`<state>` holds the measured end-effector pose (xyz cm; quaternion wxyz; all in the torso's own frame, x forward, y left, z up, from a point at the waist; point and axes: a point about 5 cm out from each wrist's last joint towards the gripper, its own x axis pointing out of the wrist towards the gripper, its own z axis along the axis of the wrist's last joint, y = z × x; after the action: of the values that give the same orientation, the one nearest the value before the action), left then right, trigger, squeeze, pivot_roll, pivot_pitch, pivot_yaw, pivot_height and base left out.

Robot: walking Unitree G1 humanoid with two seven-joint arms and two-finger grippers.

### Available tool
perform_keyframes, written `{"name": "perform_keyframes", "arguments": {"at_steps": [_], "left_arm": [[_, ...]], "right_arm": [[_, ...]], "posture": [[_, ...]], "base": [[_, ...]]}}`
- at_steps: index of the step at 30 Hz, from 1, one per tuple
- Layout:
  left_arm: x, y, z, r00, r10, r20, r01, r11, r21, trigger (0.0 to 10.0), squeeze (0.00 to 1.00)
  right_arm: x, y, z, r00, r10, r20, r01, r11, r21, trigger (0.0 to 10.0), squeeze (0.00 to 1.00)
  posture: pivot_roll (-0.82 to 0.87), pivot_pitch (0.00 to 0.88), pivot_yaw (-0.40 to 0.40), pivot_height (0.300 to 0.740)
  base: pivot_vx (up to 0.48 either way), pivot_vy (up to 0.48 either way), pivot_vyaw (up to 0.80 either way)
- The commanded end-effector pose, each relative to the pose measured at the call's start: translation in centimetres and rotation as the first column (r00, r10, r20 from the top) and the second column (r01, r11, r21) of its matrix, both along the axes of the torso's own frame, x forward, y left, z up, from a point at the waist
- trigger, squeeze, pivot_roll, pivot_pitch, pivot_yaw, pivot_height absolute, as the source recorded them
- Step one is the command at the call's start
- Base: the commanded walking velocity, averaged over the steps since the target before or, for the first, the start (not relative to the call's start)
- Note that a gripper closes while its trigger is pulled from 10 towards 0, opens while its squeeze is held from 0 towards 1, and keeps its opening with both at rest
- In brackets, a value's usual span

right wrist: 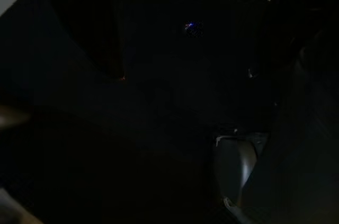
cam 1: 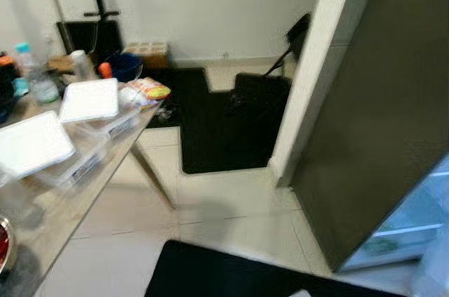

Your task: Restocking fridge

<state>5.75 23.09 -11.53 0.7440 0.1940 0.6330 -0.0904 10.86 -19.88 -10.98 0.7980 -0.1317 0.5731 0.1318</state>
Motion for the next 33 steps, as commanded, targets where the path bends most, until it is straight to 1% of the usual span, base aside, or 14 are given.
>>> {"name": "perform_keyframes", "arguments": {"at_steps": [1, 4, 9, 19, 20, 23, 24, 25, 26, 29, 30, 33], "left_arm": [[0.8, 0.3, 0.2, 1.000, 0.000, 0.023, 0.000, 1.000, 0.008, 10.0, 0.00], [1.1, -0.2, 0.1, 1.000, -0.002, 0.029, 0.002, 1.000, 0.001, 10.0, 0.00], [1.5, -0.9, 0.0, 0.999, -0.004, 0.034, 0.004, 1.000, -0.007, 10.0, 0.00], [1.3, -1.0, 0.0, 1.000, -0.004, 0.031, 0.004, 1.000, -0.010, 10.0, 0.00], [1.0, -0.9, 0.0, 1.000, -0.007, 0.025, 0.007, 1.000, -0.009, 10.0, 0.00], [1.0, -0.9, -0.1, 1.000, -0.009, 0.023, 0.009, 1.000, -0.010, 10.0, 0.00], [1.1, -1.1, -0.1, 1.000, -0.011, 0.025, 0.011, 1.000, -0.012, 10.0, 0.00], [1.1, -1.1, -0.1, 1.000, -0.011, 0.025, 0.011, 1.000, -0.012, 10.0, 0.00], [1.2, -1.2, -0.1, 1.000, -0.013, 0.027, 0.013, 1.000, -0.013, 10.0, 0.00], [1.2, -1.3, -0.1, 1.000, -0.014, 0.027, 0.014, 1.000, -0.013, 10.0, 0.00], [1.5, -1.3, 0.0, 0.999, -0.020, 0.033, 0.020, 1.000, -0.013, 10.0, 0.00], [1.6, -1.1, 0.0, 0.999, -0.022, 0.033, 0.023, 1.000, -0.007, 10.0, 0.00]], "right_arm": [[0.1, 0.5, 0.0, 1.000, 0.010, 0.001, -0.010, 1.000, 0.014, 10.0, 0.00], [0.1, 0.4, 0.0, 1.000, 0.011, 0.000, -0.011, 1.000, 0.013, 10.0, 0.00], [0.1, 0.4, 0.0, 1.000, 0.013, 0.003, -0.013, 1.000, 0.010, 10.0, 0.00], [0.0, 0.1, 0.0, 1.000, 0.019, 0.003, -0.019, 1.000, 0.003, 10.0, 0.00], [0.1, -0.4, 0.1, 1.000, 0.030, 0.007, -0.030, 0.999, -0.017, 10.0, 0.00], [0.1, -0.7, 0.2, 0.999, 0.034, 0.009, -0.033, 0.999, -0.028, 10.0, 0.00], [0.2, -1.4, 0.3, 0.999, 0.034, 0.018, -0.033, 0.998, -0.048, 10.0, 0.00], [0.2, -1.4, 0.3, 0.999, 0.034, 0.018, -0.033, 0.998, -0.048, 10.0, 0.00], [0.4, -1.8, 0.4, 0.999, 0.035, 0.023, -0.034, 0.998, -0.059, 10.0, 0.00], [0.4, -2.0, 0.5, 0.999, 0.036, 0.027, -0.035, 0.997, -0.066, 10.0, 0.00], [0.7, -2.3, 0.6, 0.999, 0.039, 0.028, -0.037, 0.997, -0.067, 10.0, 0.00], [0.7, -2.3, 0.6, 0.999, 0.048, 0.023, -0.047, 0.997, -0.066, 10.0, 0.00]], "posture": [[-0.02, 0.007, 0.014, 0.740], [-0.02, 0.010, 0.013, 0.740], [-0.02, 0.008, 0.011, 0.740], [-0.03, 0.008, 0.007, 0.740], [-0.03, 0.009, 0.005, 0.740], [-0.03, 0.009, 0.005, 0.740], [-0.04, 0.013, 0.003, 0.740], [-0.04, 0.013, 0.003, 0.740], [-0.04, 0.015, 0.002, 0.740], [-0.04, 0.015, 0.002, 0.740], [-0.03, 0.012, -0.014, 0.740], [-0.03, 0.013, -0.015, 0.740]], "base": [[0.000, 0.000, -0.80], [0.000, 0.000, -0.80], [0.000, 0.000, 0.00], [0.000, 0.000, 0.00], [0.000, 0.000, 0.00], [0.000, 0.000, 0.00], [0.000, 0.000, 0.00], [0.000, 0.000, 0.00], [0.000, 0.000, 0.00], [0.000, 0.000, 0.00], [0.000, 0.000, 0.00], [0.000, 0.000, 0.00]]}}
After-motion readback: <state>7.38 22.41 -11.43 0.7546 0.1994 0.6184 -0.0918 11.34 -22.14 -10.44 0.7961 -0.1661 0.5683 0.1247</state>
